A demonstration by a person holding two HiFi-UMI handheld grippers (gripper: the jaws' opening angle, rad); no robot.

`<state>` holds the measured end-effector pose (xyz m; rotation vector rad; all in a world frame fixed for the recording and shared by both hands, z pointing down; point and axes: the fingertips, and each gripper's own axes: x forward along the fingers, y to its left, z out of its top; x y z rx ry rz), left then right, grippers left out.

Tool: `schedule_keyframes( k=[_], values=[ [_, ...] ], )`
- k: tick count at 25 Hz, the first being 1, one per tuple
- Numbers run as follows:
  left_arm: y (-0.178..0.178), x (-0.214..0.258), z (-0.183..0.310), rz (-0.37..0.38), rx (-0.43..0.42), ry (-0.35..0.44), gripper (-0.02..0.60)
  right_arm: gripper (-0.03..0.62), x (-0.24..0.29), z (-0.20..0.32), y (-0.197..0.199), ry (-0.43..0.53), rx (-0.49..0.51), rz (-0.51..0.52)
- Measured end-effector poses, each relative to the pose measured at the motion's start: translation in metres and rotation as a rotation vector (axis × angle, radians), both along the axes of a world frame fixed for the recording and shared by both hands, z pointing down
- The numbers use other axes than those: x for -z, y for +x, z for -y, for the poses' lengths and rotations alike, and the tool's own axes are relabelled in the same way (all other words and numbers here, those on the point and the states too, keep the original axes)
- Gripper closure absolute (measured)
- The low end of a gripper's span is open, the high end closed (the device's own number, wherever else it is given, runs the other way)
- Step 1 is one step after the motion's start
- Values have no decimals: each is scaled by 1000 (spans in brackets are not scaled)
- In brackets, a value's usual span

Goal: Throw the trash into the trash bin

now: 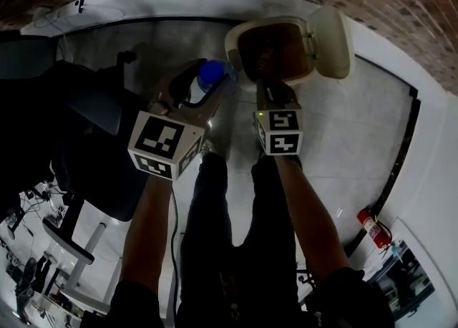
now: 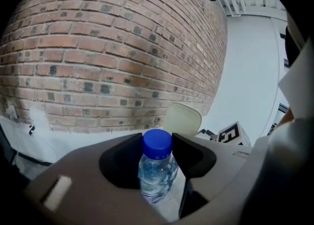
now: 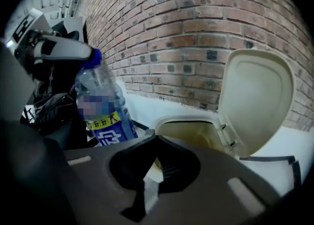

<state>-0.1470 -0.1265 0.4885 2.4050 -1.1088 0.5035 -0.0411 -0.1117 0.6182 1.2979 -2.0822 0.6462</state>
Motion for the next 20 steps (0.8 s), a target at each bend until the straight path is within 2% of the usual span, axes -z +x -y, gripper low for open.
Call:
schedule_keyframes(
  k=[5, 9, 16, 20],
  values=[
    [31, 36, 23, -27, 21, 66, 385, 591, 21, -2, 30, 9, 23, 12],
    [67, 40, 37, -37, 6, 89, 385, 591, 31, -2, 61, 14, 15, 19],
    [113, -23, 50, 19, -19, 17, 385, 591, 27, 0, 113, -1, -6, 61],
    [126, -60, 50, 67, -36, -27, 385, 591, 17, -1, 130, -26, -16, 87]
  ],
)
